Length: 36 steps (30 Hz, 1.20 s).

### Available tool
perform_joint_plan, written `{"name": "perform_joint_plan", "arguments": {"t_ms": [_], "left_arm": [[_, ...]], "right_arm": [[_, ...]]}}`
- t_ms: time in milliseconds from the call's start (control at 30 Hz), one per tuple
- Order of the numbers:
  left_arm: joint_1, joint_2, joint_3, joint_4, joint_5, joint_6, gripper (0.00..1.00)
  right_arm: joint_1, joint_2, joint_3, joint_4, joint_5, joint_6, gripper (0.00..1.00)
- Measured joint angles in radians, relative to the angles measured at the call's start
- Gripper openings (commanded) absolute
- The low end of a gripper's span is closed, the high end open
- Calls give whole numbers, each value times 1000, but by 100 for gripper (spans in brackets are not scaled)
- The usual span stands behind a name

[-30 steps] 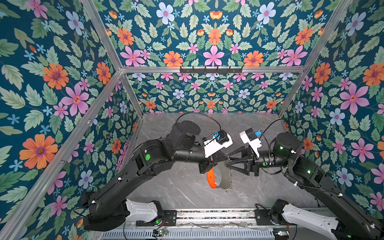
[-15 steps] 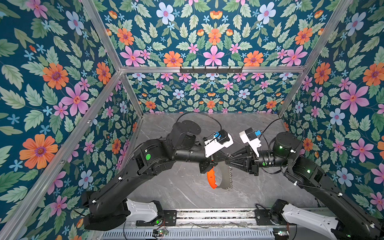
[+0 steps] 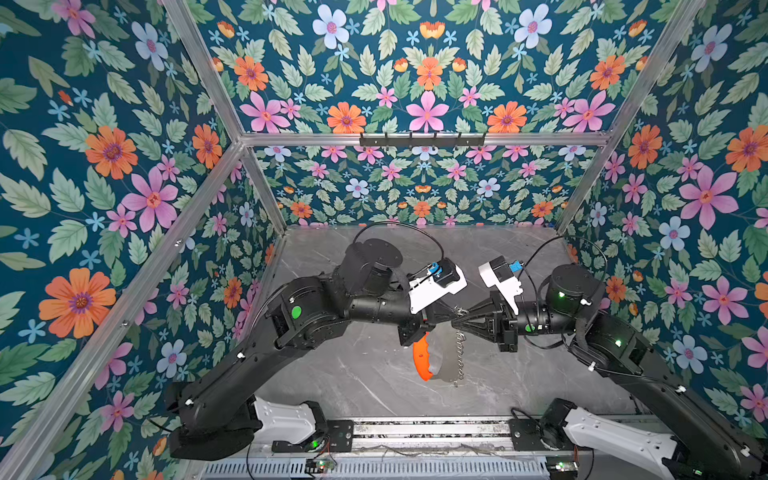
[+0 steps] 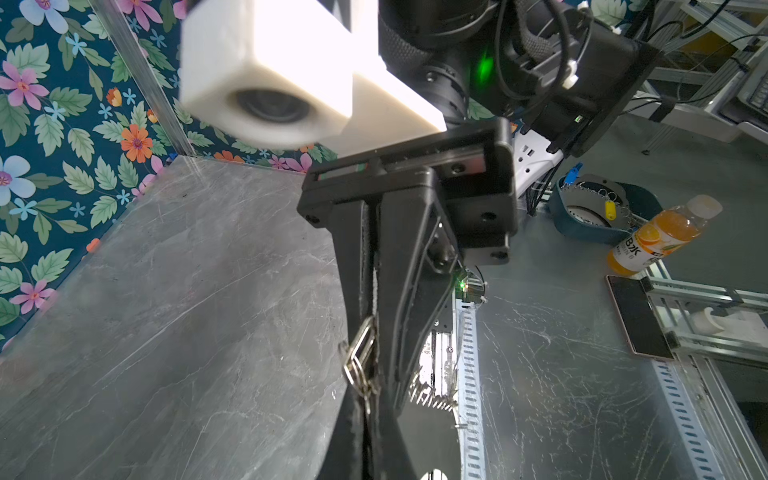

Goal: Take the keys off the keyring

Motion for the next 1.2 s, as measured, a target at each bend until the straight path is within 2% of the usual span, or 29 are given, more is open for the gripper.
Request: {"name": "perform_joint_plan", "arguments": {"t_ms": [400, 500, 733, 1200], "left_arm": [[0, 2, 4, 6, 20, -3, 18], [0, 2, 7, 1, 23, -3, 18], [0, -2, 15, -6, 12, -3, 9], [0, -2, 44, -21, -22, -5, 13]], "right_arm": [[1, -13, 0, -3, 8, -4, 0], [1, -13, 0, -3, 8, -4, 0], [2, -13, 9, -5, 7, -7, 0], [0, -8, 12, 13, 8, -8, 0]]}}
